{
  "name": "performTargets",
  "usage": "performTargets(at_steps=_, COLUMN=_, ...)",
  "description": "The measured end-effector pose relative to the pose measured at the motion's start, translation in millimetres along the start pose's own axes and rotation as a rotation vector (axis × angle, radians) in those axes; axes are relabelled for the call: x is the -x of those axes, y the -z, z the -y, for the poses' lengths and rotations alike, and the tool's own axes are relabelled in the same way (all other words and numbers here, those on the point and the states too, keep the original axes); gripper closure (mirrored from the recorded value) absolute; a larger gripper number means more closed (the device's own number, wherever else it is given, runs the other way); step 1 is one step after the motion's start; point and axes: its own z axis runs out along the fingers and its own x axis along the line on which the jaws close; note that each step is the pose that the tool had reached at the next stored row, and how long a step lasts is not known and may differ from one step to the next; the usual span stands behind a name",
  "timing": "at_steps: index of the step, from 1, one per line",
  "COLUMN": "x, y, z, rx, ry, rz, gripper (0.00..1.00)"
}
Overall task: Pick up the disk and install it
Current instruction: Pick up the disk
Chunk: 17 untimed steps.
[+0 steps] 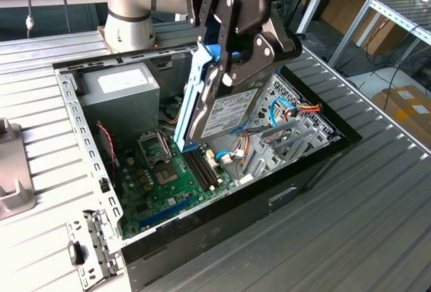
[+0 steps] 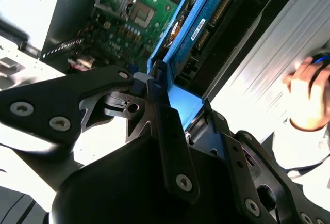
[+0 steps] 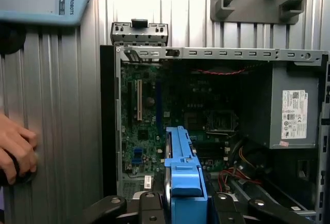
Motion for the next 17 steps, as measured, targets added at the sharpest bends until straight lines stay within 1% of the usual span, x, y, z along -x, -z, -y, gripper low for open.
performTargets(at_steps=1, x=0.0, y=-0.1, z=-0.1, rx=-0.0149, ry=0.001, rz=0.0003, gripper=0.63)
performTargets(at_steps=2, x=0.0, y=-0.1, z=0.0, rx=-0.0186, ry=0.002, rz=0.0009, gripper=0.63)
performTargets(at_steps=9, x=0.0, y=-0.3, z=-0.1, rx=-0.0187, ry=0.002, rz=0.0009, gripper=0.63)
performTargets(at_steps=17, x=-0.2, y=-2.9, z=1.7, rx=-0.0187, ry=0.002, rz=0.001, gripper=0.63)
